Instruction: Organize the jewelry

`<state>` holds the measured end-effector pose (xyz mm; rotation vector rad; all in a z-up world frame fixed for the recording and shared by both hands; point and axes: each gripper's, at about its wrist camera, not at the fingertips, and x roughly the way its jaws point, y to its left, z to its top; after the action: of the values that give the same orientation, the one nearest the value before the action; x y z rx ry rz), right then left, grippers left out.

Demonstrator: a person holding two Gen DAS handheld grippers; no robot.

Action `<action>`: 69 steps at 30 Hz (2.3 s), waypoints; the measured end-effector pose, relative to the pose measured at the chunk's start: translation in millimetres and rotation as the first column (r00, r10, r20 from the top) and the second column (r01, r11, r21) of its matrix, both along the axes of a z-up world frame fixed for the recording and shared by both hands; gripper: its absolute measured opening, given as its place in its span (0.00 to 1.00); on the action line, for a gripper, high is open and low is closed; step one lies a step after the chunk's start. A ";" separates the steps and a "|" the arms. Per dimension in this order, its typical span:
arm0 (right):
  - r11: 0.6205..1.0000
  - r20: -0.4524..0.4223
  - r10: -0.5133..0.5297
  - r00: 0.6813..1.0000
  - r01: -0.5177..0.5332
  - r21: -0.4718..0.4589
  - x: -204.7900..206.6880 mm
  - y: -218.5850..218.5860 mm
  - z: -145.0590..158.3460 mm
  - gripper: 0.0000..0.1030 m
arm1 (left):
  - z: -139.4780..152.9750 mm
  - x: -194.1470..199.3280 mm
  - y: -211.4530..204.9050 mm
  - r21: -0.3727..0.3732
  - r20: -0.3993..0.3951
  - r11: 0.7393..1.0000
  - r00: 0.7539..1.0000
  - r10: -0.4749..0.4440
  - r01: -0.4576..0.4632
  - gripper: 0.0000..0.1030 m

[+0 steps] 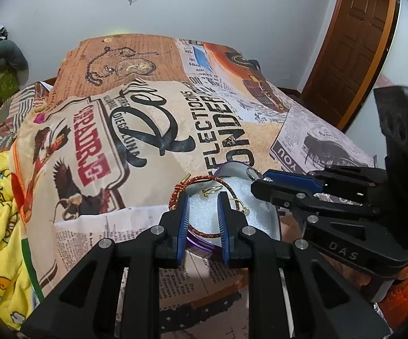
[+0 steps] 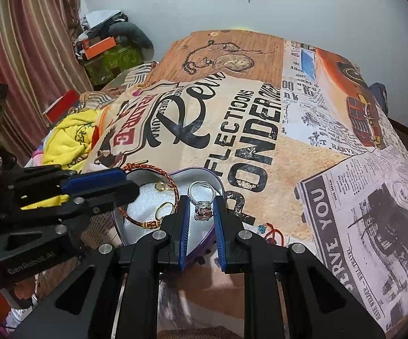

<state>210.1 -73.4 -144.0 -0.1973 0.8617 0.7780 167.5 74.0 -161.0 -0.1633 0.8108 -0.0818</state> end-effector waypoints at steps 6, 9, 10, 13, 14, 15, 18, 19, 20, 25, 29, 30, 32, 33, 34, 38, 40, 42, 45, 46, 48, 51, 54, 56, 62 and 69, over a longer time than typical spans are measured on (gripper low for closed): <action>1.000 -0.003 0.015 1.000 -0.016 -0.017 -0.5 5.2 -2.7 0.15 | 7.1 -9.9 6.2 0.029 0.021 0.999 0.999 0.037 -0.038 0.21; 1.000 0.001 0.018 1.000 -0.018 -0.023 -1.4 7.5 -2.7 0.15 | 5.8 -12.0 11.1 0.021 0.010 0.998 0.999 0.052 -0.052 0.21; 0.999 0.003 0.018 1.000 -0.018 -0.028 -1.7 8.3 -2.5 0.15 | 5.3 -12.7 12.6 0.017 0.007 0.998 0.998 0.056 -0.056 0.21; 1.000 0.000 0.018 1.000 -0.018 -0.023 -1.4 7.7 -0.6 0.15 | 4.8 -13.5 14.9 0.011 0.001 0.998 0.998 0.063 -0.063 0.21; 1.000 -0.002 0.018 1.000 -0.018 -0.021 -1.4 7.3 0.3 0.15 | 5.0 -14.0 14.8 0.011 0.000 0.998 0.998 0.063 -0.063 0.21; 1.000 -0.003 0.018 1.000 -0.018 -0.018 -1.8 6.5 1.8 0.15 | 5.5 -14.3 14.5 0.012 0.000 0.998 0.998 0.062 -0.062 0.21; 1.000 0.004 0.017 1.000 -0.017 -0.011 -4.7 3.7 7.6 0.15 | 8.2 -16.3 11.7 0.016 0.005 0.998 0.998 0.058 -0.058 0.21; 1.000 0.009 0.016 1.000 -0.016 -0.011 -6.0 2.5 9.9 0.15 | 10.0 -17.1 9.9 0.019 0.008 0.998 0.998 0.055 -0.055 0.21; 1.000 0.014 0.016 1.000 -0.016 -0.010 -7.6 1.2 12.1 0.15 | 11.4 -17.6 8.7 0.020 0.010 0.998 0.998 0.054 -0.054 0.21; 1.000 0.043 0.007 0.999 -0.007 0.002 -16.2 -10.3 25.9 0.17 | 20.4 -21.3 0.4 0.027 0.020 0.998 0.999 0.047 -0.048 0.21; 1.000 0.064 -0.005 0.998 0.005 0.006 -21.9 -20.8 33.4 0.24 | 27.9 -25.5 -6.3 0.033 0.029 0.998 0.999 0.044 -0.045 0.25; 1.000 0.068 -0.009 0.998 0.008 0.003 -22.4 -22.4 34.3 0.27 | 29.8 -26.8 -8.7 0.037 0.032 0.998 0.999 0.043 -0.044 0.27; 1.000 0.082 -0.019 0.996 0.019 -0.004 -26.1 -29.2 36.1 0.28 | 33.0 -28.6 -14.3 0.043 0.036 0.998 0.999 0.036 -0.038 0.28; 1.000 0.085 -0.023 0.996 0.024 -0.007 -27.8 -32.7 36.5 0.29 | 34.0 -29.1 -17.0 0.045 0.036 0.998 0.999 0.032 -0.034 0.28; 1.000 0.086 -0.028 0.996 0.029 -0.009 -28.9 -36.7 36.6 0.29 | 35.0 -29.6 -20.1 0.048 0.036 0.998 0.999 0.028 -0.029 0.28; 0.998 0.084 -0.055 0.995 0.056 -0.014 -31.6 -53.1 35.8 0.29 | 37.3 -31.1 -34.4 0.054 0.030 0.999 1.000 0.005 -0.006 0.28; 0.997 0.083 -0.072 0.994 0.074 -0.018 -31.8 -62.0 34.9 0.29 | 37.0 -30.7 -42.8 0.054 0.024 0.998 1.000 -0.010 0.008 0.28; 0.995 0.080 -0.097 0.992 0.098 -0.021 -31.3 -72.7 33.6 0.29 | 35.4 -29.5 -51.3 0.051 0.014 0.998 1.000 -0.026 0.025 0.28; 0.990 0.068 -0.140 0.988 0.142 -0.025 -28.4 -91.1 30.8 0.29 | 31.5 -25.7 -64.3 0.047 -0.004 0.997 0.999 -0.053 0.053 0.28; 0.987 0.063 -0.157 0.986 0.159 -0.030 -26.5 -99.0 28.8 0.29 | 29.8 -24.6 -68.2 0.047 -0.010 0.997 0.998 -0.060 0.060 0.28; 0.982 0.056 -0.179 0.982 0.181 -0.043 -23.5 -110.8 25.4 0.29 | 24.5 -22.1 -76.1 0.036 -0.027 0.996 0.997 -0.077 0.078 0.28; 0.977 0.042 -0.198 0.979 0.201 -0.069 -23.5 -125.4 18.1 0.29 | 14.9 -19.6 -86.4 0.018 -0.056 0.994 0.993 -0.102 0.104 0.28; 0.976 0.018 -0.203 0.979 0.204 -0.081 -23.9 -134.5 10.2 0.29 | 5.4 -15.9 -96.1 0.020 -0.082 0.992 0.989 -0.124 0.126 0.28; 0.977 -0.012 -0.200 0.980 0.198 -0.078 -22.4 -136.6 3.7 0.29 | -0.1 -14.8 -100.5 0.010 -0.094 0.991 0.986 -0.135 0.136 0.28; 0.986 -0.071 -0.157 0.985 0.152 -0.073 -13.9 -123.6 -13.6 0.29 | -16.5 -11.5 -103.9 -0.012 -0.132 0.991 0.982 -0.136 0.136 0.28; 0.992 -0.097 -0.102 0.990 0.094 -0.086 -3.7 -96.8 -26.9 0.29 | -21.7 -9.7 -99.8 -0.016 -0.137 0.991 0.982 -0.133 0.132 0.28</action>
<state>206.5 -170.2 -170.9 -0.1876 0.9925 0.6661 157.8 -25.8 -182.7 -0.1220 0.9592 -0.2010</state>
